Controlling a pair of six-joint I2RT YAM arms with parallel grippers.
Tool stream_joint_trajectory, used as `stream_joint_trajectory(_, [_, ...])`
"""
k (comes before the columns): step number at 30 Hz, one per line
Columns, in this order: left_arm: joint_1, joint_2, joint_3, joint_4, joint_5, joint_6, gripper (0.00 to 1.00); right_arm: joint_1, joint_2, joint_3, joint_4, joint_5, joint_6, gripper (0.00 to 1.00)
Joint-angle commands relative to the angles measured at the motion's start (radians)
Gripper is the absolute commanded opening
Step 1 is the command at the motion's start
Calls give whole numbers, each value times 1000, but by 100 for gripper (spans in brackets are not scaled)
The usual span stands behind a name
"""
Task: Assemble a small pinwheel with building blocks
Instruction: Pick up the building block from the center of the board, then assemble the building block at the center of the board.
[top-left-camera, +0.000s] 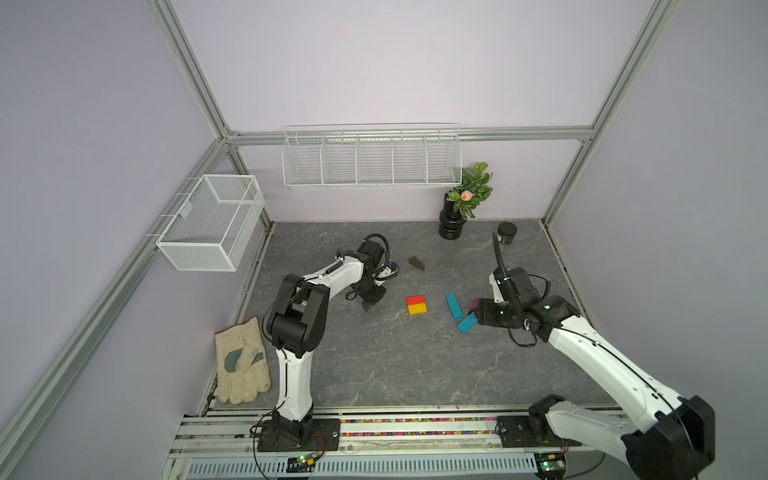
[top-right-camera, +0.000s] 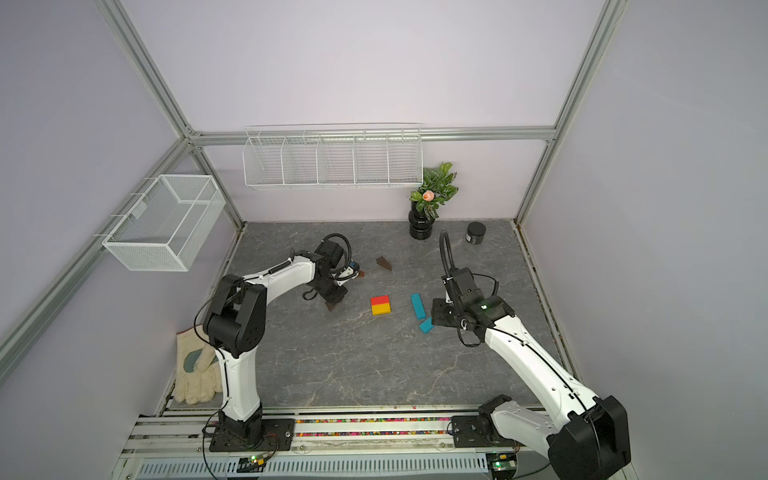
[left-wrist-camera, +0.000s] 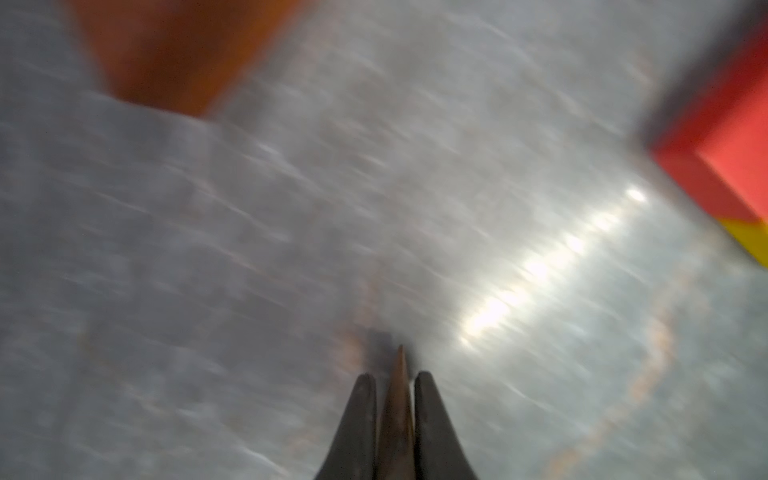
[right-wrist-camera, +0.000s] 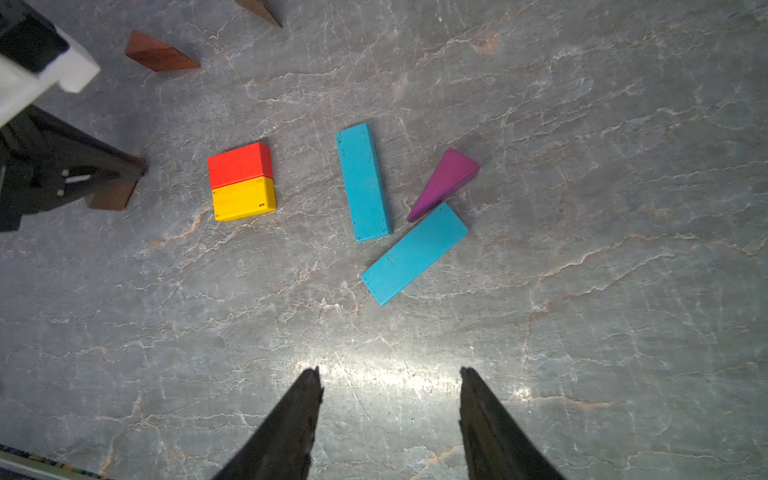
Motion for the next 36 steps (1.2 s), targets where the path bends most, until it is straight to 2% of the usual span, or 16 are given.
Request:
stream_joint_trajectory(1, [-77,-73,-62,30,26,-14,0,-5,-11,-21,19,-24,4,57])
stream_joint_trajectory(7, [-175,-83,-45,40,-35,-7,0,-5,-14,-52,22,-28,9,57])
stream_joint_trajectory(24, [-221,21,49,1,10,31,0,-5,-51,-87,23,-20,18,57])
stream_joint_trajectory(36, [-240,32,38,-13,-2,43,1,-6,-56,-97,26,-19,18,57])
